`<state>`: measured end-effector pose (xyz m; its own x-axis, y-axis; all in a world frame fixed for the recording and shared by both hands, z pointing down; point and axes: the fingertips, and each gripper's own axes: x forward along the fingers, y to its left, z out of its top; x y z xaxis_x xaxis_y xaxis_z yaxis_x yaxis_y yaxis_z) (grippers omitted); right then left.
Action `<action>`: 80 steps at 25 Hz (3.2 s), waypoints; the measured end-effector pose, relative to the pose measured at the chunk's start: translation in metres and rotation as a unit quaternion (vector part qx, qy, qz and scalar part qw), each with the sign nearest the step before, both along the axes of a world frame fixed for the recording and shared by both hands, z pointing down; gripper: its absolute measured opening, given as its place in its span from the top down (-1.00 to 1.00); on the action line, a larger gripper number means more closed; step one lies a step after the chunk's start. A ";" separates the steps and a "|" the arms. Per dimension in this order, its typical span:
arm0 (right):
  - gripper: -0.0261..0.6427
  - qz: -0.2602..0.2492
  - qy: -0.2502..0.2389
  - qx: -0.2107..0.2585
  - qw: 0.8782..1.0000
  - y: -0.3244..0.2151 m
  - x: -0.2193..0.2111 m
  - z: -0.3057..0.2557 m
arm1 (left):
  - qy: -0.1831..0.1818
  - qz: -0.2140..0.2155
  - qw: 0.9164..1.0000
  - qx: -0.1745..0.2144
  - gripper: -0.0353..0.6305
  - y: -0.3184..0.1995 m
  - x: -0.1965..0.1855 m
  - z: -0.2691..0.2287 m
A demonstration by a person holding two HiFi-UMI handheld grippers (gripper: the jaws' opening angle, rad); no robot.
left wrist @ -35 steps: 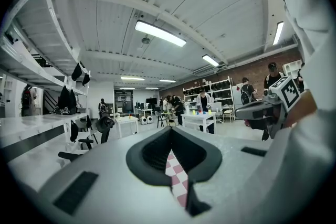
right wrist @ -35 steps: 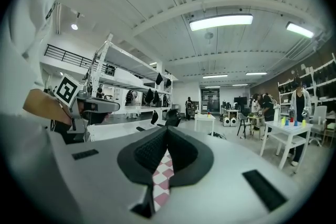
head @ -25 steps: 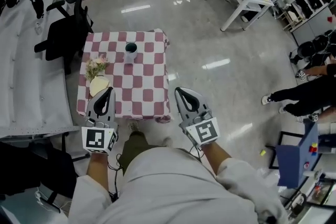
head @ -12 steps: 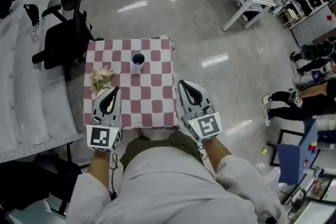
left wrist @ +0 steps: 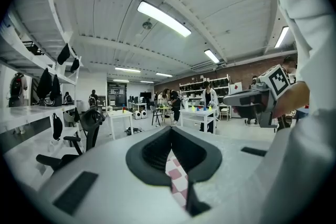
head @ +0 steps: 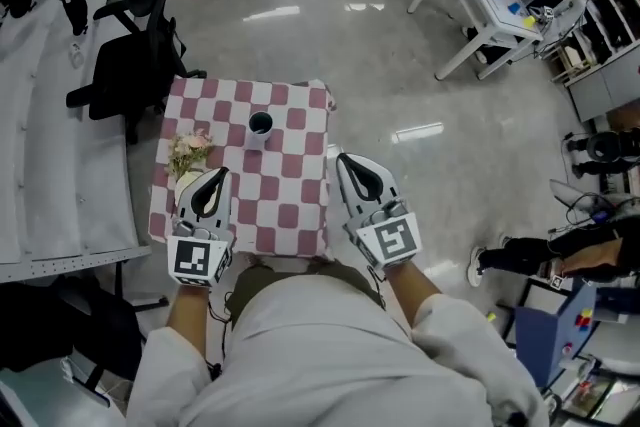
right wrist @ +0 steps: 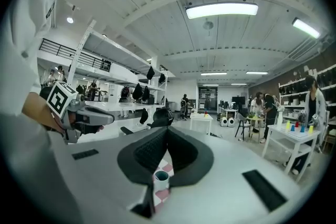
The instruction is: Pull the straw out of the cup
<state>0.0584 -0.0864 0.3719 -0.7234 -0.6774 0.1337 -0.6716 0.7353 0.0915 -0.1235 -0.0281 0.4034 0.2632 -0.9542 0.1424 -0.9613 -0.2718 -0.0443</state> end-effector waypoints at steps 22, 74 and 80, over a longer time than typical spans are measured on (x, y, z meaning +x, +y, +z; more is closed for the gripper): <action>0.91 -0.008 -0.005 -0.017 1.000 -0.012 0.019 0.019 | 0.008 0.003 1.000 -0.012 0.32 -0.021 0.014 0.008; 0.91 0.003 0.057 -0.063 0.996 -0.038 0.068 0.063 | 0.036 -0.084 0.975 -0.202 0.31 -0.107 -0.014 0.252; 0.91 0.002 0.067 -0.069 0.995 -0.044 0.071 0.072 | 0.040 -0.087 0.972 -0.217 0.31 -0.117 -0.021 0.271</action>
